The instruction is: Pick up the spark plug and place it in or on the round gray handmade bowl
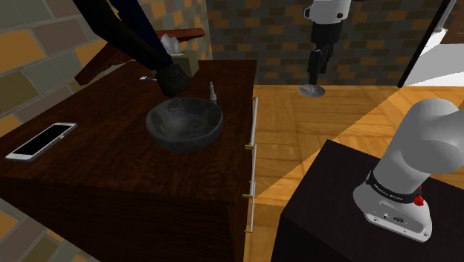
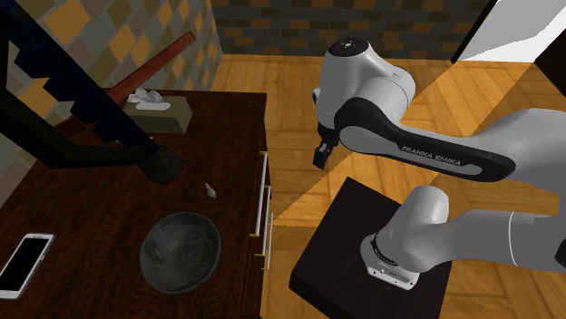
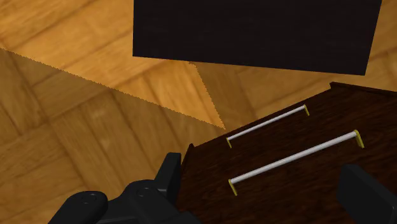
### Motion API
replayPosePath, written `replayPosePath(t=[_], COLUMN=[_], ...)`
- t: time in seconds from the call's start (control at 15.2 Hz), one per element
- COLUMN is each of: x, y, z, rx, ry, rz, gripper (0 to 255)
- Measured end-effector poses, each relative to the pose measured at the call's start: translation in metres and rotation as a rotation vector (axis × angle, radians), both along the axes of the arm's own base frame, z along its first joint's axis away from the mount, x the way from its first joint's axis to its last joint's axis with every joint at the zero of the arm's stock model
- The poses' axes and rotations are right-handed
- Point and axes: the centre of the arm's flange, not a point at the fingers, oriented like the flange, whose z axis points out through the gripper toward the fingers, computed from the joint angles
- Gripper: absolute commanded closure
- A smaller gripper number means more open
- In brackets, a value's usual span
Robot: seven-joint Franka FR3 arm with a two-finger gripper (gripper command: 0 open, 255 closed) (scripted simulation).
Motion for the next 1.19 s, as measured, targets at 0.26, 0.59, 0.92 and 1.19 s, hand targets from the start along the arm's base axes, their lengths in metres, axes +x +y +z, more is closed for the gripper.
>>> replayPosePath(t=[0.26, 0.59, 0.92, 1.19], x=[0.018, 0.054, 0.094, 0.12], y=[0.016, 0.055, 0.103, 0.14], z=[0.0, 0.001, 0.008, 0.016], rx=[0.014, 0.047, 0.081, 0.109], ry=[-0.016, -0.055, -0.094, -0.126], rz=[0.036, 0.121, 0.208, 0.278], gripper=[0, 0, 0, 0])
